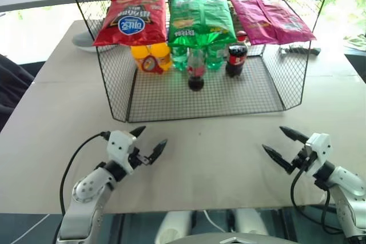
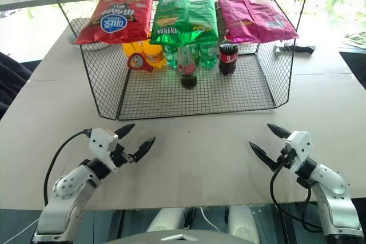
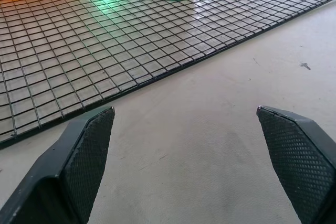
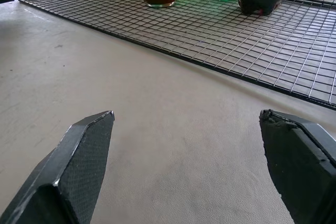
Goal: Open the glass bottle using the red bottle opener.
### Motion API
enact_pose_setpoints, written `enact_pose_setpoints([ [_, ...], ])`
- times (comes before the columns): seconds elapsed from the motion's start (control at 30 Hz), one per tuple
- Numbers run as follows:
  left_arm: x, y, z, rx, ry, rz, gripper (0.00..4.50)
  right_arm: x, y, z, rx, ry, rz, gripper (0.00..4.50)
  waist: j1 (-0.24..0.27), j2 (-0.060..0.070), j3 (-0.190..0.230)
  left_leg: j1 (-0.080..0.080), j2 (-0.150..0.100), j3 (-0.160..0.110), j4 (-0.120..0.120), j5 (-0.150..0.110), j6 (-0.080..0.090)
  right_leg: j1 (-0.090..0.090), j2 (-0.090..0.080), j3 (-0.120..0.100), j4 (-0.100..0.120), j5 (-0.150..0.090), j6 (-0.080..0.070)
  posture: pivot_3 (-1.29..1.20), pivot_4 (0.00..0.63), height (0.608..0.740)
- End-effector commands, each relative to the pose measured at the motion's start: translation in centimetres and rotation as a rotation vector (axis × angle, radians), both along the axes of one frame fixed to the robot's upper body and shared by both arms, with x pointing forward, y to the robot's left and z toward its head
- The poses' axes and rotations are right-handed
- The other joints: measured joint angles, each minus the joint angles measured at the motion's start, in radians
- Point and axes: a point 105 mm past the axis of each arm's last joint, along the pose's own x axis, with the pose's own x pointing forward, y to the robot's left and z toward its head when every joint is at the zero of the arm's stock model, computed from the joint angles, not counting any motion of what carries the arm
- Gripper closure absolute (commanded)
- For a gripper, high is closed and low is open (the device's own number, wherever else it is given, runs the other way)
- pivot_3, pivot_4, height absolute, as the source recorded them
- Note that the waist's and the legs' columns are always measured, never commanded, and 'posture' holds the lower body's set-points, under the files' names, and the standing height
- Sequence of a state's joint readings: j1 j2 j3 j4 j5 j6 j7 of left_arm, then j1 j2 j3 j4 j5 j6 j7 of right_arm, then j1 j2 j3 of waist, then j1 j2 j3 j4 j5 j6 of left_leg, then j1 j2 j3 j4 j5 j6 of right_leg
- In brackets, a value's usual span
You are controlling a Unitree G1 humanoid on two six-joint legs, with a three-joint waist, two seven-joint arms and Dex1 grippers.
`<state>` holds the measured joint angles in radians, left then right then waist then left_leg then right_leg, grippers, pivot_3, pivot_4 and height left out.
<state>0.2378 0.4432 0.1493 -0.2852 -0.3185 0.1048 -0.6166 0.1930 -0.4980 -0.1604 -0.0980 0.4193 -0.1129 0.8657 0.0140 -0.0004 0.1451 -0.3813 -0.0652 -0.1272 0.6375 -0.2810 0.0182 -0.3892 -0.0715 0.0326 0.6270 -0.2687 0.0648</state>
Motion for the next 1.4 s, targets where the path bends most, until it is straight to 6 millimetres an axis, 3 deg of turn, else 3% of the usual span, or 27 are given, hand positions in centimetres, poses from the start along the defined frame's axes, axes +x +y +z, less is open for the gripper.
enact_pose_setpoints([
  [0.03,-0.2,-0.2,1.0,-0.006,-0.035,-0.013,0.0,0.3,0.1,1.6,0.002,-0.047,0.014,0.06,0.0,0.0,0.0,0.0,0.0,0.0,0.0,0.0,0.0,0.0,0.0,0.0,0.0,0.0,0.0,0.0,0.15,0.74],
  [0.6,-0.2,-0.6,1.2,-0.007,-0.052,-0.023,0.0,0.9,1.4,2.1,0.011,-0.055,0.047,0.06,-0.001,0.0,0.0,0.001,0.0,0.002,0.005,0.0,0.0,0.0,0.001,0.001,0.006,0.0,0.0,0.0,0.15,0.74],
  [0.83,0.9,-0.3,1.7,-0.016,-0.08,0.016,0.0,1.0,2.5,2.5,0.025,-0.072,0.071,0.06,0.0,-0.001,0.0,0.002,0.0,0.003,0.011,0.0,0.0,0.0,0.001,0.001,0.013,0.0,0.0,0.0,0.15,0.74],
  [1.2,8.5,0.7,7.3,-0.214,-0.304,0.207,0.0,0.1,10.1,8.3,0.193,-0.194,0.303,0.06,-0.001,-0.005,-0.003,0.002,-0.001,0.001,0.015,0.001,-0.002,0.0,0.002,-0.003,0.017,0.0,0.0,0.0,0.15,0.74],
  [1.4,11.0,1.1,9.7,-0.253,-0.385,0.223,0.0,0.1,11.0,9.1,0.211,-0.216,0.3,0.06,-0.002,-0.007,-0.003,0.0,-0.002,0.001,0.016,0.001,-0.001,-0.002,0.002,-0.003,0.016,0.0,0.0,0.0,0.15,0.74],
])
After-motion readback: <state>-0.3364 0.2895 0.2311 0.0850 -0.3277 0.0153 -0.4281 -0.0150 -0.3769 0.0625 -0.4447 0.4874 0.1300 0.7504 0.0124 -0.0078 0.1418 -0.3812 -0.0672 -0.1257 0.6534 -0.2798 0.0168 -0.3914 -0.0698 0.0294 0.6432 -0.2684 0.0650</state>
